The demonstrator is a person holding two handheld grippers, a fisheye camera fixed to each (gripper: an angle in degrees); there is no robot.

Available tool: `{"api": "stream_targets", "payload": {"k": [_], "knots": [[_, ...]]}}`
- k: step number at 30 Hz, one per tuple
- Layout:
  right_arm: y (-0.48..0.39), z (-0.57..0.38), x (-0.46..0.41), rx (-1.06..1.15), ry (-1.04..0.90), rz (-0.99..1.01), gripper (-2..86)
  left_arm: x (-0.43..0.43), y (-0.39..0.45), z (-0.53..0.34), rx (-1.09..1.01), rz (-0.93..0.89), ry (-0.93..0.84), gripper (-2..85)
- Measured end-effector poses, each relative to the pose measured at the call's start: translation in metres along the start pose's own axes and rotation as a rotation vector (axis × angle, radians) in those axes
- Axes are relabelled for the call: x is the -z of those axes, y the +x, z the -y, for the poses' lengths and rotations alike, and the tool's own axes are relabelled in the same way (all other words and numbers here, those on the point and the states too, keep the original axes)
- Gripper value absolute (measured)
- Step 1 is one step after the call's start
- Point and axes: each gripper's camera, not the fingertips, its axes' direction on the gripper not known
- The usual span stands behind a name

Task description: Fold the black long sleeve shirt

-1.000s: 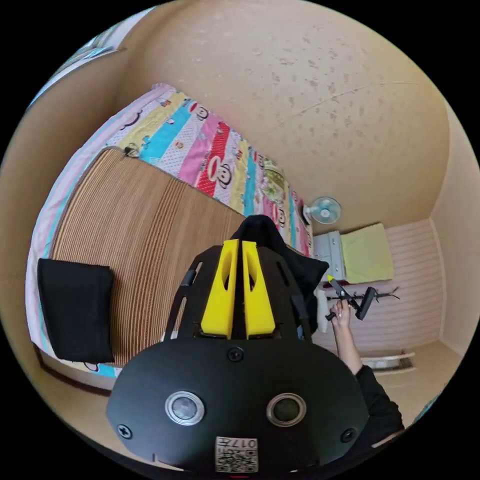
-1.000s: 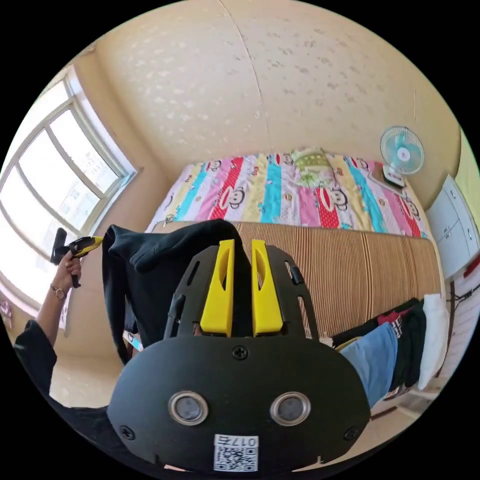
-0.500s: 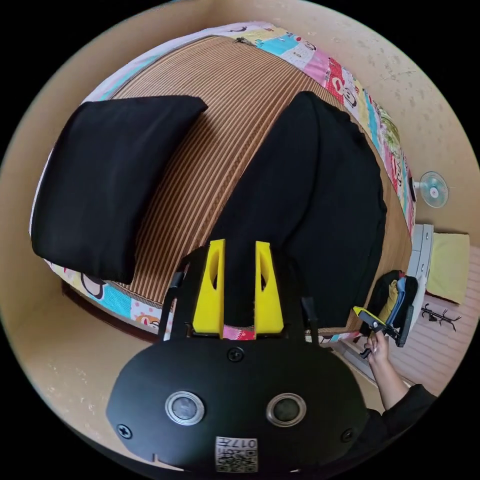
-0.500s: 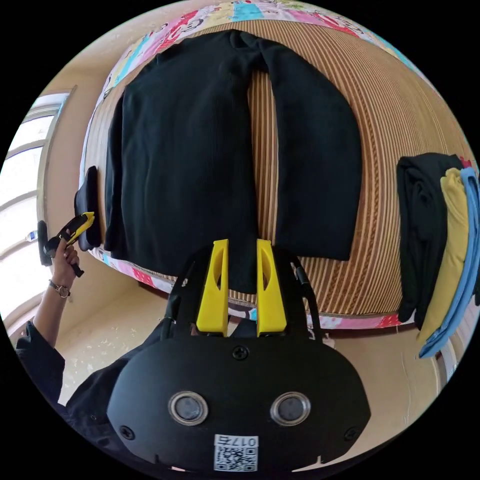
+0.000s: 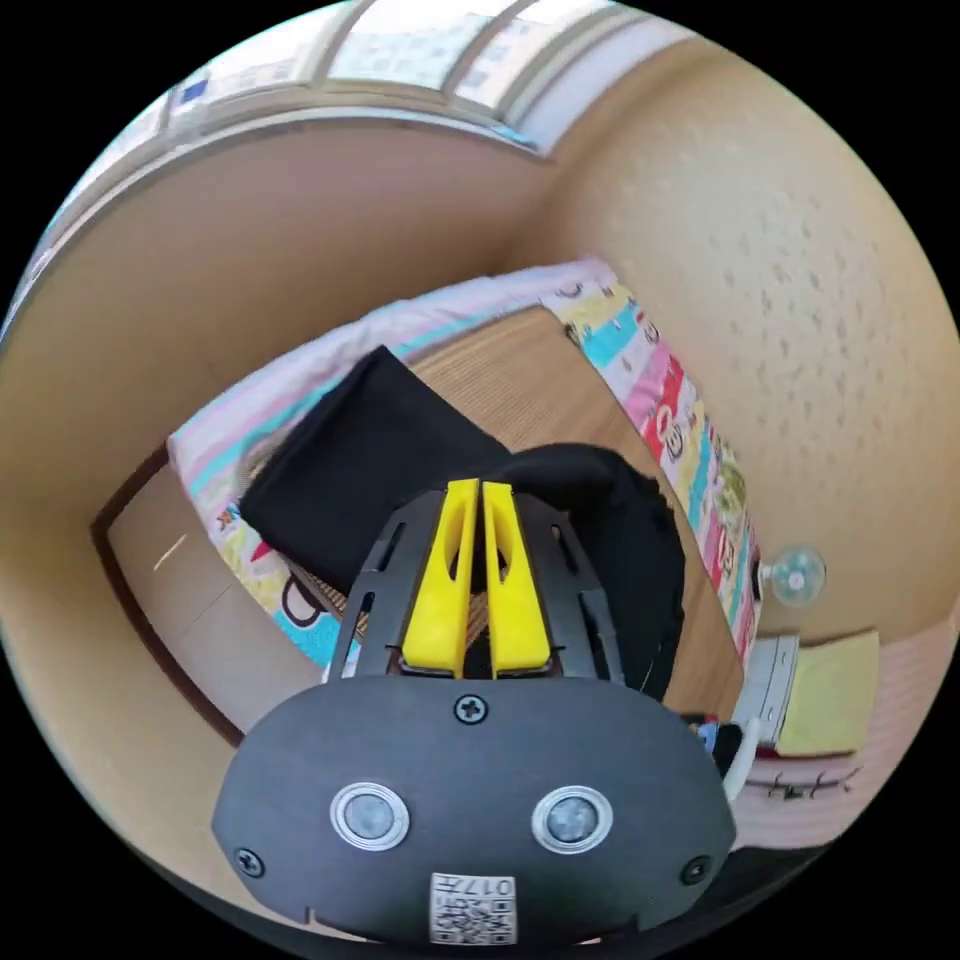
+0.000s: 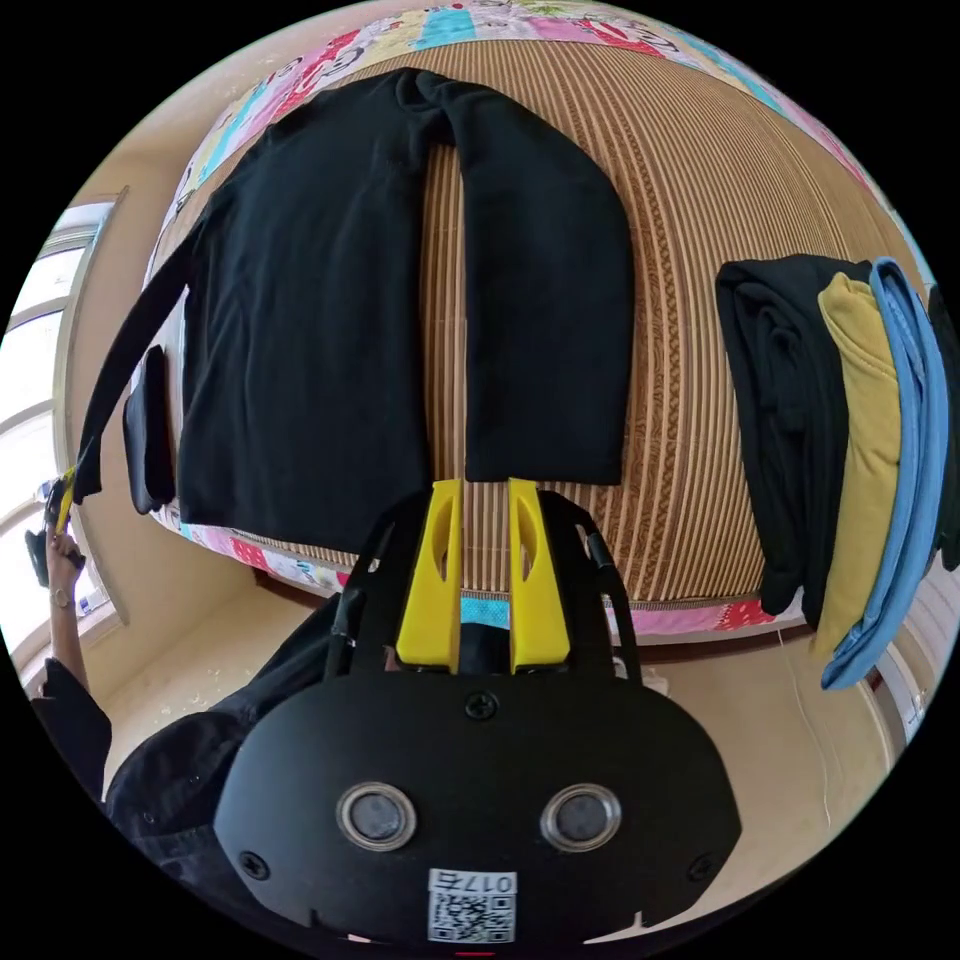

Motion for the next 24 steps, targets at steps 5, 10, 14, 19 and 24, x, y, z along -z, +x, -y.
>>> {"api": "stream_targets", "payload": {"k": [5,10,14,19,24], "knots": [[0.028,-0.005,-0.010,-0.109,-0.001,-0.027,10.3,0.007,-0.018,0.003,0.030,0.108,-0.052,5.0],[0.036,0.001,-0.022,-0.054,-0.091,-0.114,3.0,-0.073,0.037,-0.055,-0.297,0.128,-0.410,5.9],[0.042,0.013,0.026,0.216,-0.125,-0.036,1.0,-0.092,0.053,-0.080,-0.367,0.025,-0.528,5.9],[0.120,0.022,0.180,0.119,0.252,0.155,1.5,-0.081,0.045,-0.062,-0.385,-0.014,-0.577,5.3],[0.127,0.024,0.171,0.154,0.181,0.079,7.2,-0.060,0.035,-0.050,-0.370,0.006,-0.616,5.2]]}}
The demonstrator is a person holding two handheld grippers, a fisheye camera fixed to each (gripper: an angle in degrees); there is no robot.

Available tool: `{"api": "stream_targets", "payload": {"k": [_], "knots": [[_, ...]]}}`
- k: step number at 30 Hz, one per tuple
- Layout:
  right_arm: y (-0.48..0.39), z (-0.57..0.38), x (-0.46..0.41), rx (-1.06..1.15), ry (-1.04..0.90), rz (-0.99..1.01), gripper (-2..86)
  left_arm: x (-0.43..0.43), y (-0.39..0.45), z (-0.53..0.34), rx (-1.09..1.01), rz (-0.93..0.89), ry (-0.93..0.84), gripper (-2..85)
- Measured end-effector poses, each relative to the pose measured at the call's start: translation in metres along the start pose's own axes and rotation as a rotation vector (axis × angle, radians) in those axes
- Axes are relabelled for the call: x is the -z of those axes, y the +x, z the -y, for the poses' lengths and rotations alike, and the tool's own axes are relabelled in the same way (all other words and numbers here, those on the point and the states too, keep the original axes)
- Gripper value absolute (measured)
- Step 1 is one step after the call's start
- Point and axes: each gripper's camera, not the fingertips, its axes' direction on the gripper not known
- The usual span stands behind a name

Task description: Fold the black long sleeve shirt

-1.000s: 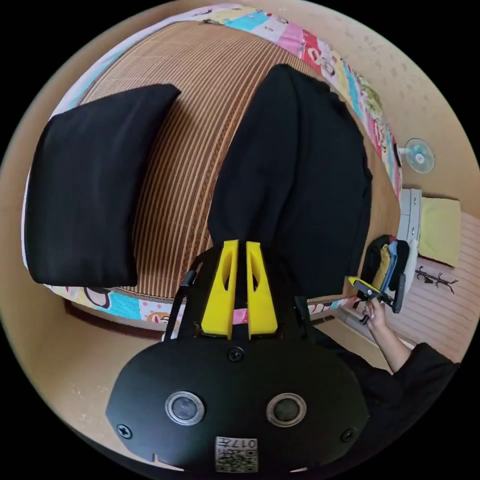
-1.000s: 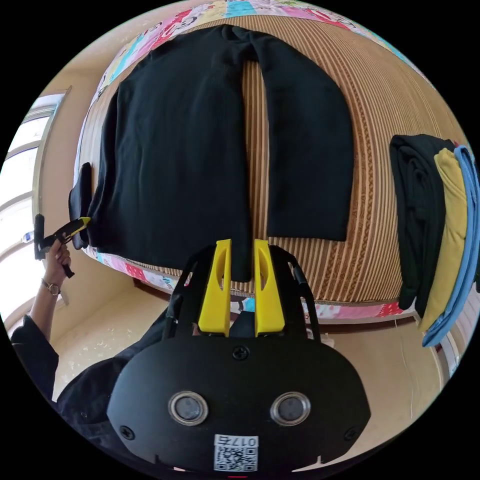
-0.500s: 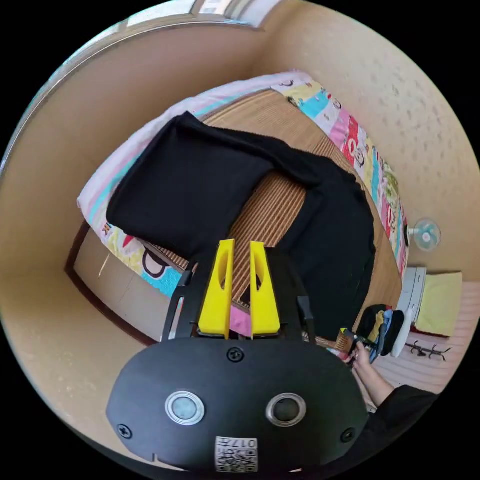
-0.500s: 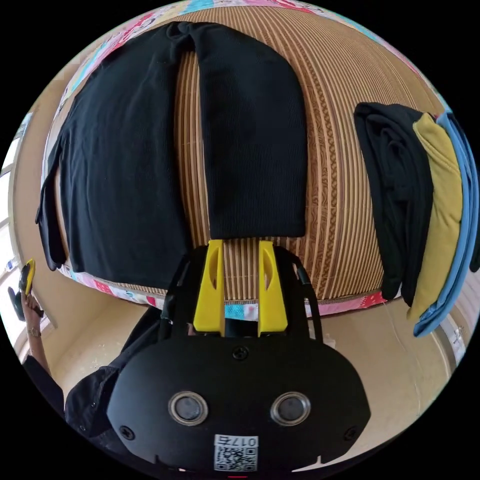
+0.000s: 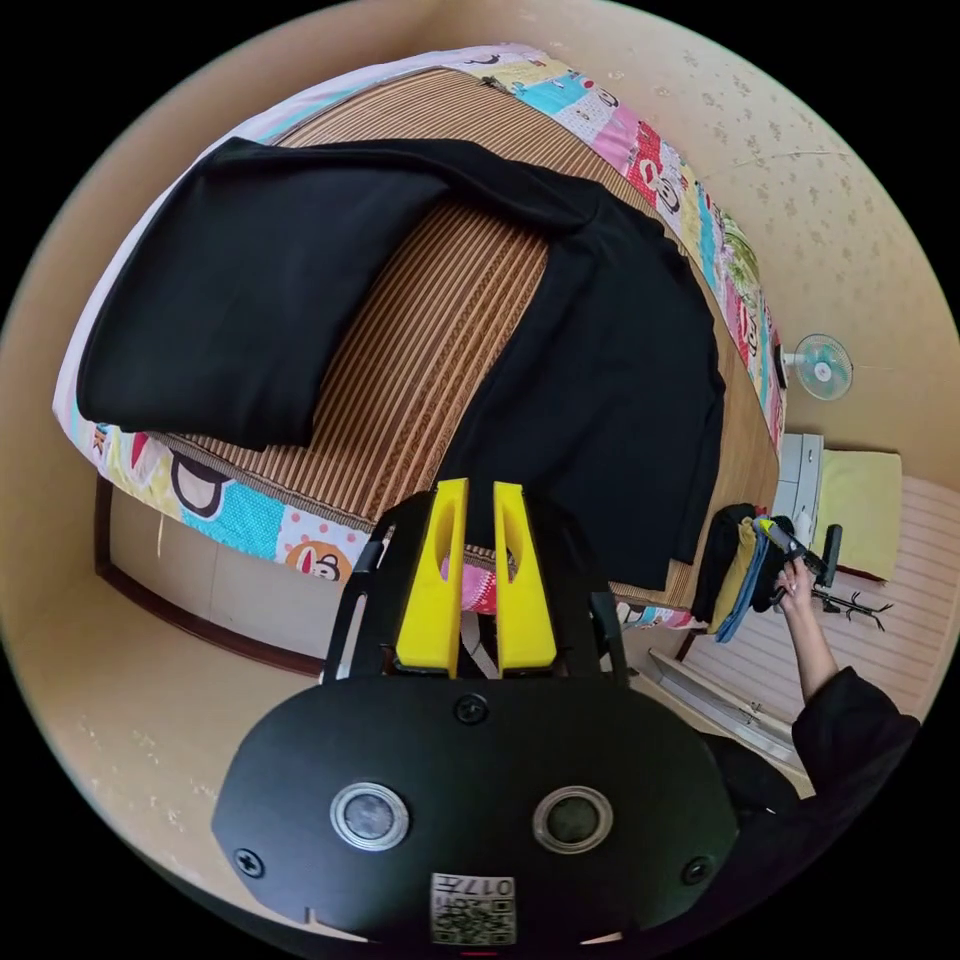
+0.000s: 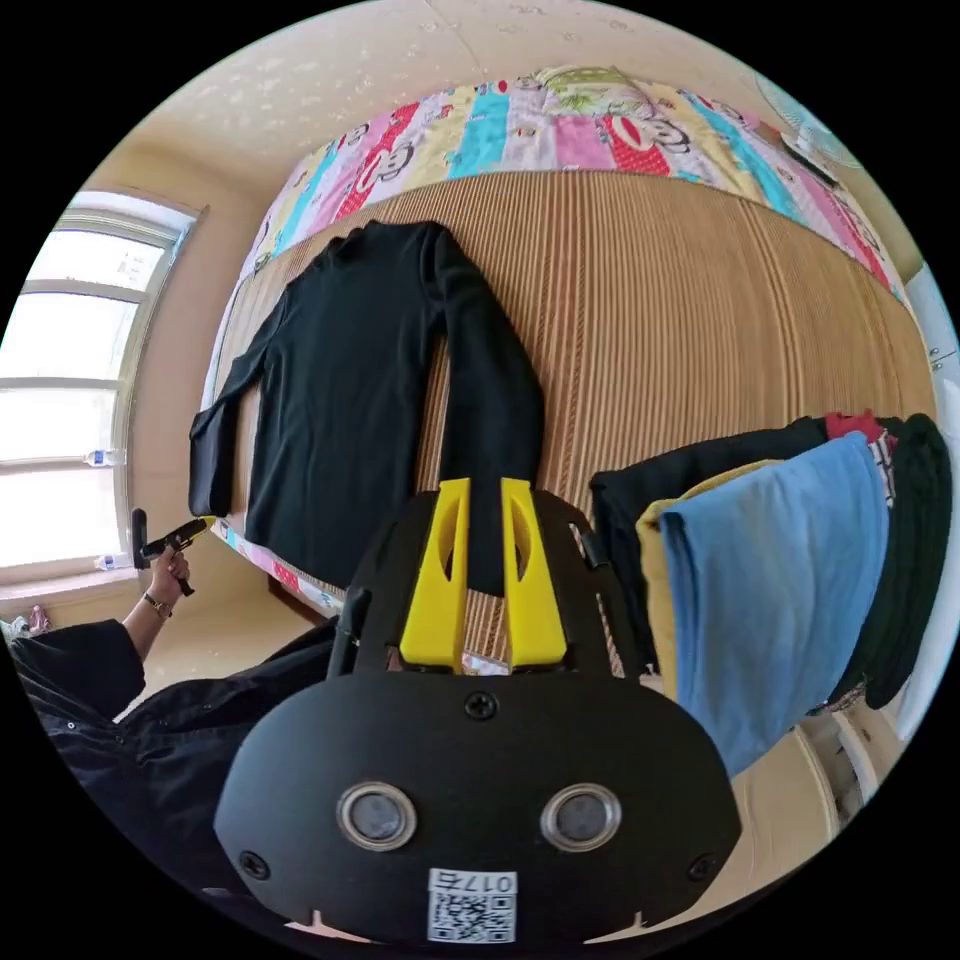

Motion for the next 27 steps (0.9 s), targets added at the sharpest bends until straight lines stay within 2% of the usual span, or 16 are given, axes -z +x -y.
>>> {"api": "stream_targets", "payload": {"k": [3,7,8,10,12,14,16,18,20,22,24,27], "knots": [[-0.028,-0.019,-0.074,0.002,-0.137,0.029,10.8,0.012,0.000,-0.009,0.004,-0.017,-0.016,5.2],[-0.054,-0.061,-0.176,-0.143,-0.293,-0.053,9.3,0.028,-0.009,-0.020,0.005,-0.013,-0.038,5.2],[-0.059,-0.069,-0.171,-0.182,-0.210,-0.134,7.1,0.032,-0.016,-0.022,0.005,-0.012,-0.043,5.2],[-0.059,-0.069,-0.170,-0.199,-0.266,-0.142,5.0,0.037,-0.029,-0.024,0.011,-0.007,-0.051,5.2],[-0.055,-0.061,-0.153,-0.159,-0.294,-0.019,4.1,0.041,-0.050,-0.024,0.037,-0.022,-0.067,5.2],[-0.039,-0.047,-0.087,-0.093,-0.141,0.139,3.6,0.048,-0.062,-0.020,0.050,-0.060,-0.063,5.2],[-0.010,-0.037,-0.023,-0.112,0.011,0.204,3.4,0.057,-0.067,-0.015,0.041,-0.083,-0.050,5.2],[0.034,-0.035,0.044,-0.221,0.204,0.197,3.3,0.068,-0.066,-0.007,0.009,-0.085,-0.035,5.2],[0.098,-0.059,0.116,-0.559,0.460,0.071,3.1,0.075,-0.063,-0.002,-0.016,-0.083,-0.022,5.2],[0.117,-0.085,0.140,-0.774,0.576,-0.083,3.1,0.077,-0.061,0.003,-0.027,-0.086,-0.021,5.2],[0.111,-0.092,0.137,-0.811,0.544,-0.192,3.9,0.075,-0.058,0.012,-0.033,-0.096,-0.024,5.2],[0.062,-0.073,0.072,-0.529,0.313,-0.171,6.5,0.070,-0.050,0.025,-0.054,-0.074,-0.031,5.4]]}}
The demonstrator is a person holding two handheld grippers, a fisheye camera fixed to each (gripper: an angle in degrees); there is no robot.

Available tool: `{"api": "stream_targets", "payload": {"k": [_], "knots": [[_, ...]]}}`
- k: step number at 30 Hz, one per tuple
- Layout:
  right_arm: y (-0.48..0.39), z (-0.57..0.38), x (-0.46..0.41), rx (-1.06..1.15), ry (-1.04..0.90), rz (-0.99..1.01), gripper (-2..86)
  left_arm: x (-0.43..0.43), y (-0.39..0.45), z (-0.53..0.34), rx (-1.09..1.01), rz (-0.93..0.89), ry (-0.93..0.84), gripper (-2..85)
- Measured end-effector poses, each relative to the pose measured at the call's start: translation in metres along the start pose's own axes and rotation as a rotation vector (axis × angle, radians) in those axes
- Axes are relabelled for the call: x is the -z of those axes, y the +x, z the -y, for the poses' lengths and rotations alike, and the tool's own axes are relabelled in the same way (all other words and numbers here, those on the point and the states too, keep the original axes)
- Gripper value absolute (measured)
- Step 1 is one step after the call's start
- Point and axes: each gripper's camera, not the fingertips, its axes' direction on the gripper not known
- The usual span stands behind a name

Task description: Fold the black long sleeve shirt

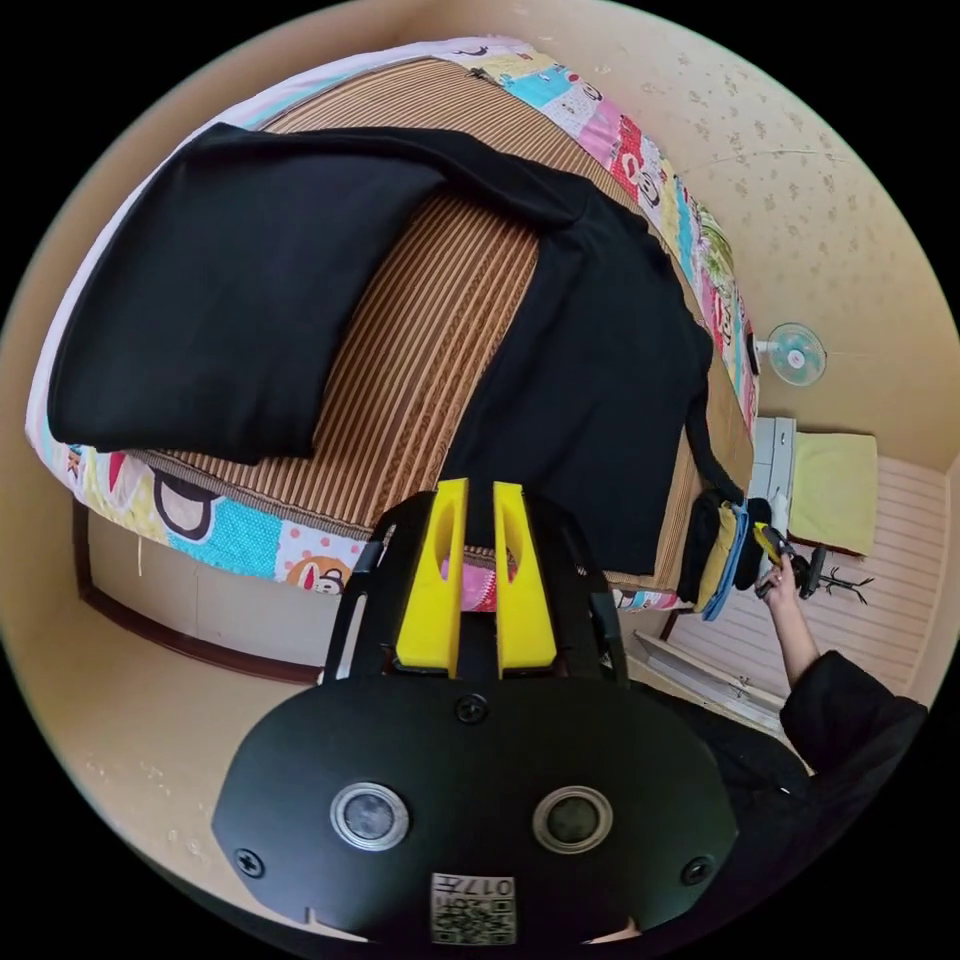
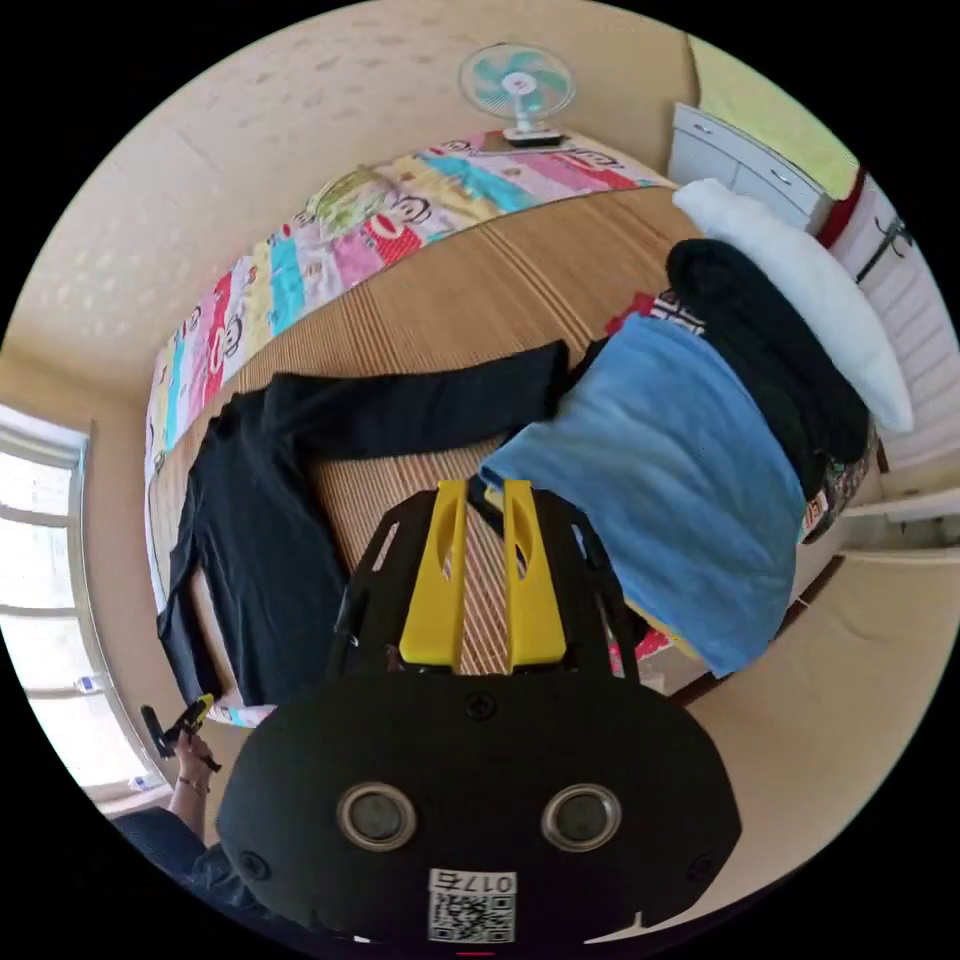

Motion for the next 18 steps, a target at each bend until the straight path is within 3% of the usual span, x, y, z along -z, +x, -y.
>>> {"api": "stream_targets", "payload": {"k": [4,8,11,15,18], "knots": [[-0.093,-0.082,-0.103,0.278,-0.332,0.096,9.3,-0.012,0.009,0.018,-0.034,0.080,-0.020,6.1],[-0.153,-0.140,-0.176,0.348,-0.544,0.110,9.0,-0.047,0.019,0.037,-0.100,0.134,-0.140,6.2],[-0.174,-0.168,-0.188,0.409,-0.526,-0.051,6.1,-0.084,0.025,0.032,-0.157,0.248,-0.311,3.9],[-0.192,-0.192,-0.185,0.562,-0.587,-0.146,4.1,-0.094,0.046,-0.003,-0.245,0.376,-0.379,0.8],[-0.189,-0.214,-0.186,0.629,-0.634,-0.229,3.5,-0.102,0.040,-0.040,-0.228,0.371,-0.444,0.4]]}}
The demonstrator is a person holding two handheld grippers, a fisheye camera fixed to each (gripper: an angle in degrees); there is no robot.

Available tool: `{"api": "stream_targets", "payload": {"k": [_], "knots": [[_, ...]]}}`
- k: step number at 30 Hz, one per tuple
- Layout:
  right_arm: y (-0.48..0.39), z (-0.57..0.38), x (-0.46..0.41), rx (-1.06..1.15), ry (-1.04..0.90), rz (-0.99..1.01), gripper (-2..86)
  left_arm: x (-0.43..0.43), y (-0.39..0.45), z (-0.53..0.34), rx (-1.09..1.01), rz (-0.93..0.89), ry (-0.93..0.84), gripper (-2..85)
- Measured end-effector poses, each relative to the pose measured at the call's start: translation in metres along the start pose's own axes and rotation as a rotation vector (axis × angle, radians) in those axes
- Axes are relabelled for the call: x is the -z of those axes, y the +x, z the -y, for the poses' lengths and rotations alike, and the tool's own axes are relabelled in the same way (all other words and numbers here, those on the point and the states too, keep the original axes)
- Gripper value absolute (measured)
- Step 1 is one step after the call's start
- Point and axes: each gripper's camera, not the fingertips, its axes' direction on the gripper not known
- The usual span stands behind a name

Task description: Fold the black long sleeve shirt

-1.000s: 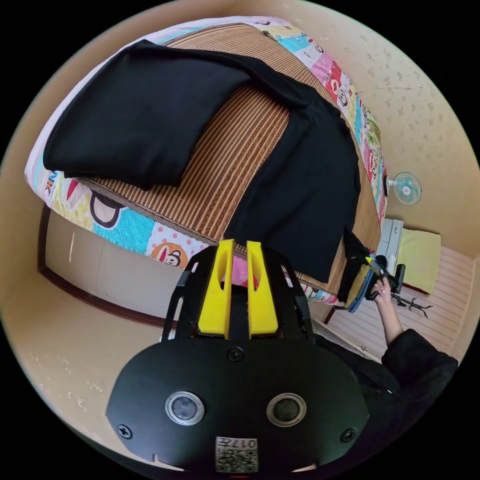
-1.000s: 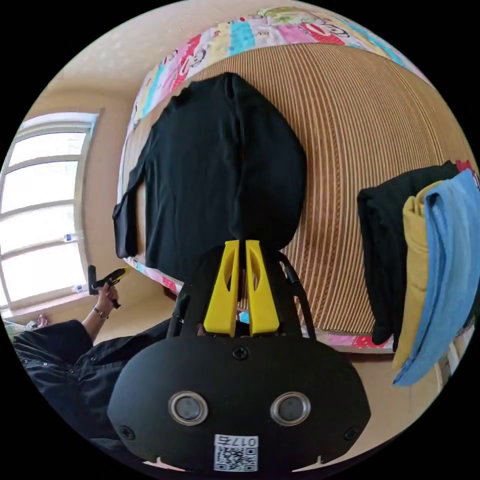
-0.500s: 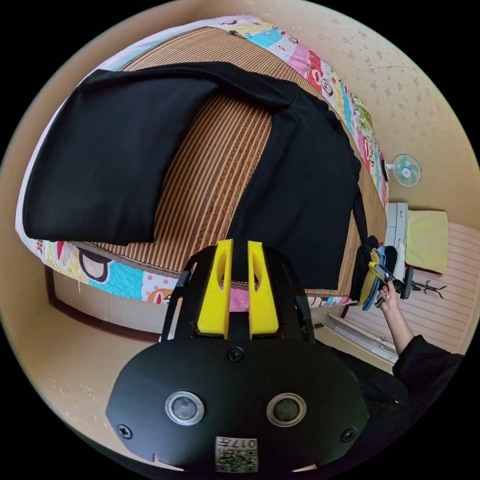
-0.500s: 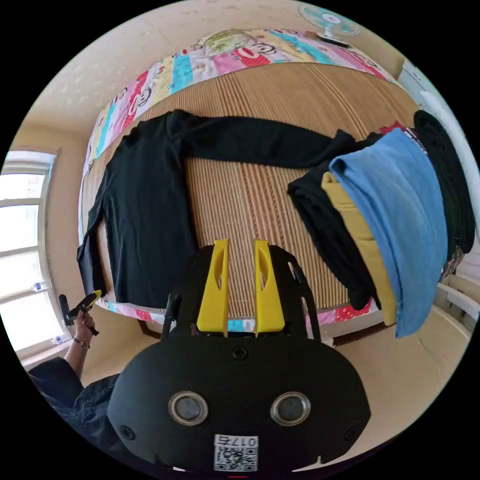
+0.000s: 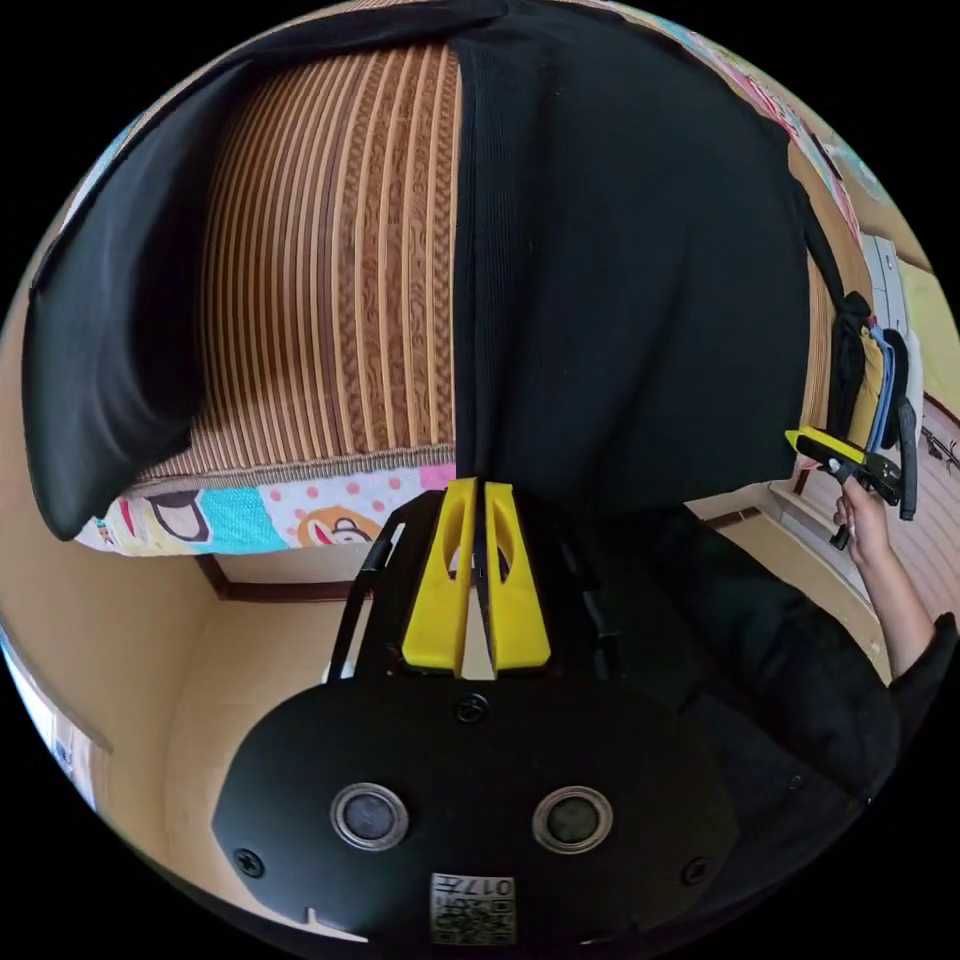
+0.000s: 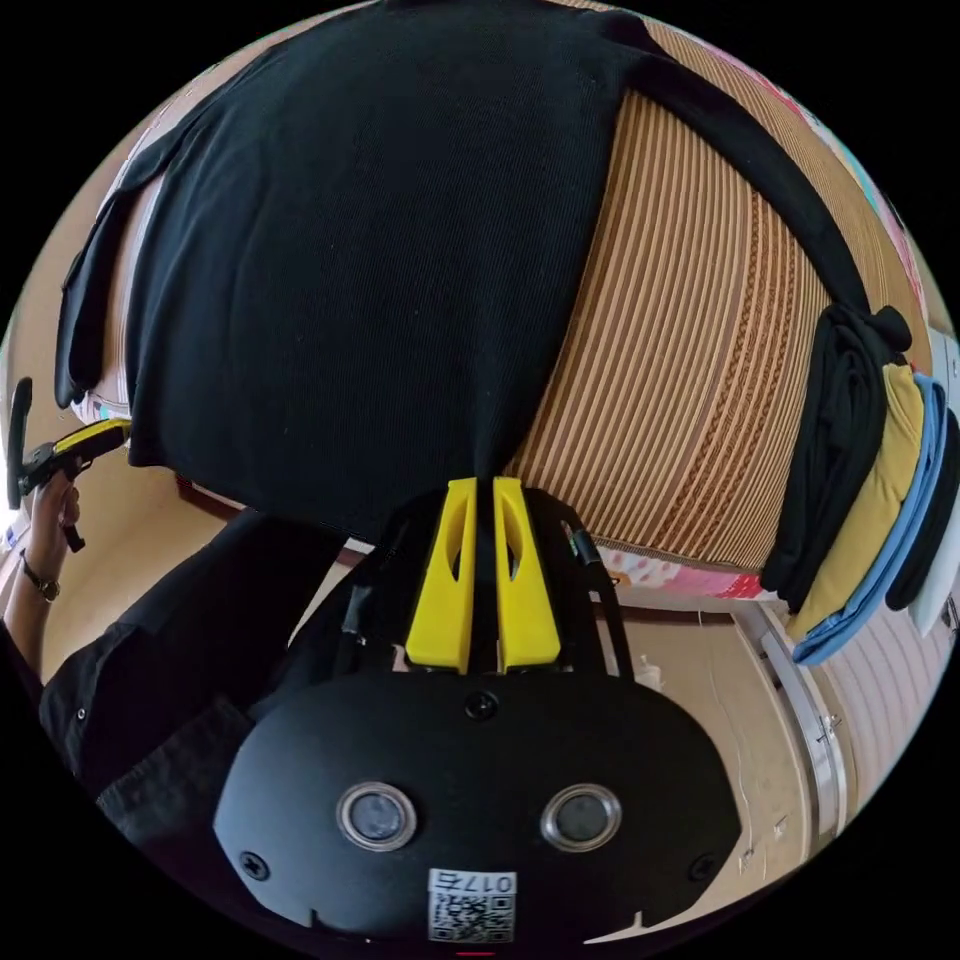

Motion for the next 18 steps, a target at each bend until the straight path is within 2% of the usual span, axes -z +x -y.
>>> {"api": "stream_targets", "payload": {"k": [2,4,9,12,15,18], "knots": [[0.002,-0.011,-0.008,-0.027,-0.031,-0.001,3.1,-0.008,-0.006,-0.017,0.023,-0.067,-0.014,0.7],[0.006,-0.018,-0.004,-0.063,-0.017,0.029,2.9,0.003,-0.023,-0.036,0.097,-0.168,0.069,1.1],[0.027,-0.034,0.014,-0.197,0.008,0.147,2.7,0.100,-0.123,-0.086,0.355,-0.447,0.583,4.9],[0.033,-0.047,0.021,-0.240,0.008,0.125,2.6,0.130,-0.192,-0.081,0.511,-0.611,0.783,6.7],[0.037,-0.062,0.027,-0.286,0.017,0.122,2.6,0.136,-0.255,-0.052,0.681,-0.711,0.855,8.6],[0.042,-0.077,0.034,-0.347,0.027,0.145,2.5,0.127,-0.295,-0.021,0.818,-0.723,0.808,10.9]]}}
